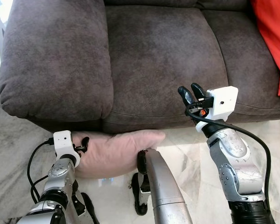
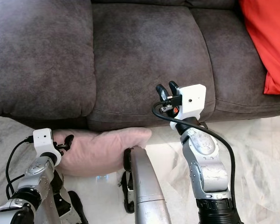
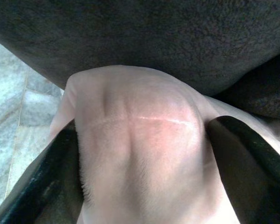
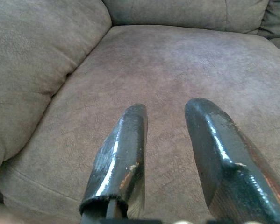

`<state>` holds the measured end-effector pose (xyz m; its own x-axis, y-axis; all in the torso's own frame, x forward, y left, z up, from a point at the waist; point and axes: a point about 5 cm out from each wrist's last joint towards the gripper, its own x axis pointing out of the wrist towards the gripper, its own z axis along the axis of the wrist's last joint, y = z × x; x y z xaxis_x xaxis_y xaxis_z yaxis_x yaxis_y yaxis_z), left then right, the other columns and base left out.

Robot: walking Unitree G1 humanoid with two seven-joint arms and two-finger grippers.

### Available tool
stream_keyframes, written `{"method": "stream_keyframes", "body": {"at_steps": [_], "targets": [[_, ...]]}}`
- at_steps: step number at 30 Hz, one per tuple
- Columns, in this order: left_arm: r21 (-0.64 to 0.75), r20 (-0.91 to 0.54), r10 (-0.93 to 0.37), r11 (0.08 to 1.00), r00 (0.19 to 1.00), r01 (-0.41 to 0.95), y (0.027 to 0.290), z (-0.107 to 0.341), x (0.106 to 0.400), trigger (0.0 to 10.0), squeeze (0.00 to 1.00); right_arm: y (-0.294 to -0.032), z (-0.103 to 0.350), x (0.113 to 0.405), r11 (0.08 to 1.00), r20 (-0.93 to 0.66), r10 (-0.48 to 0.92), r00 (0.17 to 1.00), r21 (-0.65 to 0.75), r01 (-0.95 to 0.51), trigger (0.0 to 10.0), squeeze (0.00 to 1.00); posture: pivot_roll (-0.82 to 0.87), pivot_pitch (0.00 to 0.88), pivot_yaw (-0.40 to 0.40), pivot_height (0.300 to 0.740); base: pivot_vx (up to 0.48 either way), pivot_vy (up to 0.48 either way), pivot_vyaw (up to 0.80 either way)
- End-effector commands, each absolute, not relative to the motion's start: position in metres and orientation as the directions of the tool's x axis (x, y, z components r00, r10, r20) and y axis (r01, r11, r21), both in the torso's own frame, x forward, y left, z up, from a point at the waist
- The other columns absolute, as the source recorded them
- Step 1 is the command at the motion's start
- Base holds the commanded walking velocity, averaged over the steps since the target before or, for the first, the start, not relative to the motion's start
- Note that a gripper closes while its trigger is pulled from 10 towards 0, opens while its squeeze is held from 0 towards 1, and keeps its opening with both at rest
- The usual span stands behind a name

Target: Move the pillow to the sofa from floor

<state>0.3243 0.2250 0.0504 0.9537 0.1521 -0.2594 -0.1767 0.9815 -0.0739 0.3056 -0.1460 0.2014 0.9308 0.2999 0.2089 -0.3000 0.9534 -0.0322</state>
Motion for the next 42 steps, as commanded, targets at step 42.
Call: {"method": "stream_keyframes", "body": {"at_steps": [42], "targets": [[-0.076, -0.31, 0.154, 0.98, 0.938, -0.186, 0.2205, 0.035, 0.3141, 0.0, 0.0, -0.1454, 0.1943, 0.3125, 0.961, 0.214, 0.272, 0.938, -0.007, -0.277, 10.0, 0.0, -0.12, 0.448, -0.253, 0.524, 0.0, 0.0, 0.0]]}}
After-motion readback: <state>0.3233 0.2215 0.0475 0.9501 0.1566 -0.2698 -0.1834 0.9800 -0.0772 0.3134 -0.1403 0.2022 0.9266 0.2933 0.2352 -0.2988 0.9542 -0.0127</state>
